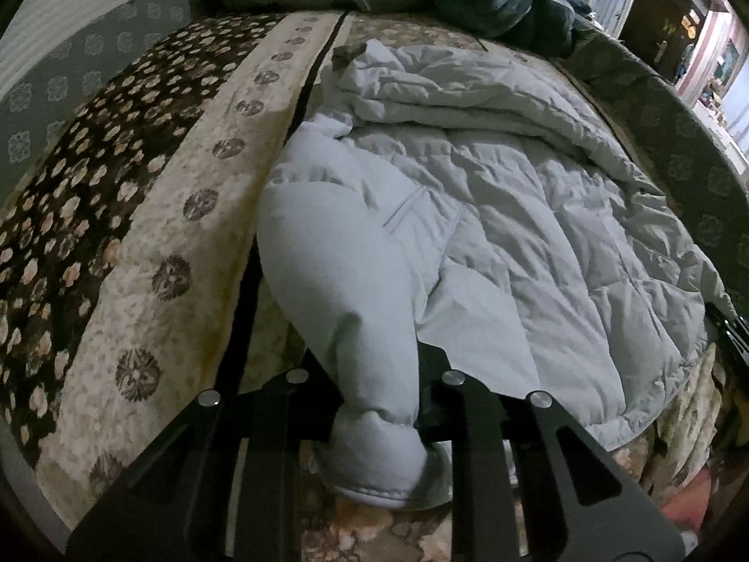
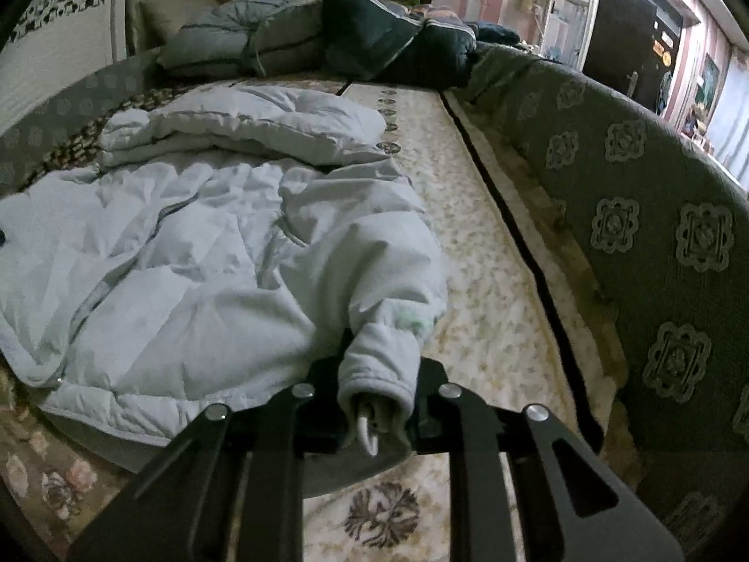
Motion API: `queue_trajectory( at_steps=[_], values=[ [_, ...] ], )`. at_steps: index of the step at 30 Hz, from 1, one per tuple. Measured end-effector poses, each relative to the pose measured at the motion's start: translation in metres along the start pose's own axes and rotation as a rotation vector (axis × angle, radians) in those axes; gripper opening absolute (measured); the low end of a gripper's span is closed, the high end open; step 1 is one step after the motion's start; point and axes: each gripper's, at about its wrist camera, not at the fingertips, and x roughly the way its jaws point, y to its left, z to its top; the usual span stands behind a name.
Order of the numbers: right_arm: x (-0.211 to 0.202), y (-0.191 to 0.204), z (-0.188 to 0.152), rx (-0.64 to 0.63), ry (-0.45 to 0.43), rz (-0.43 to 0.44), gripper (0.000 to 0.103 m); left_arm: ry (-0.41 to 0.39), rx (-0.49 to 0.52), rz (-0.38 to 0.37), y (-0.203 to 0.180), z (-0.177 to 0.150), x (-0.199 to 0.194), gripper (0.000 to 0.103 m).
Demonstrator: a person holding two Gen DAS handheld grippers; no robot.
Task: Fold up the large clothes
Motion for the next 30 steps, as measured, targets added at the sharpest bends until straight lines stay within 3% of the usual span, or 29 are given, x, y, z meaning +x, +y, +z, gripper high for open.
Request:
queue_trajectory(
  at_steps=[6, 10, 17, 22, 27, 30],
  values=[
    [-0.022, -0.005, 0.0, 0.077, -0.033, 0.069, 0.016, -0.019, -0.07, -0.07, 0.013, -0.006, -0.013, 0.017],
    [-0.044, -0.008, 0.003, 0.1, -0.078, 0.105, 0.014, -0.049, -0.058, -0.09, 0.013, -0.006, -0.031, 0.015],
    [-0.106, -0.01, 0.012, 0.056, -0.177, 0.091, 0.014, -0.132, 0.004, -0.138, 0.003, -0.007, -0.1, 0.013],
    [-0.154, -0.015, 0.02, 0.046, -0.247, 0.08, 0.014, -0.192, -0.013, -0.201, 0.014, -0.002, -0.14, 0.014],
    [-0.134, -0.015, 0.044, 0.044, -0.236, 0.081, 0.014, -0.155, -0.093, -0.244, 0.039, 0.02, -0.11, 0.015],
    [-0.113, -0.015, 0.06, 0.078, -0.209, 0.115, 0.014, -0.127, -0.087, -0.214, 0.03, 0.032, -0.09, 0.015]
  ],
)
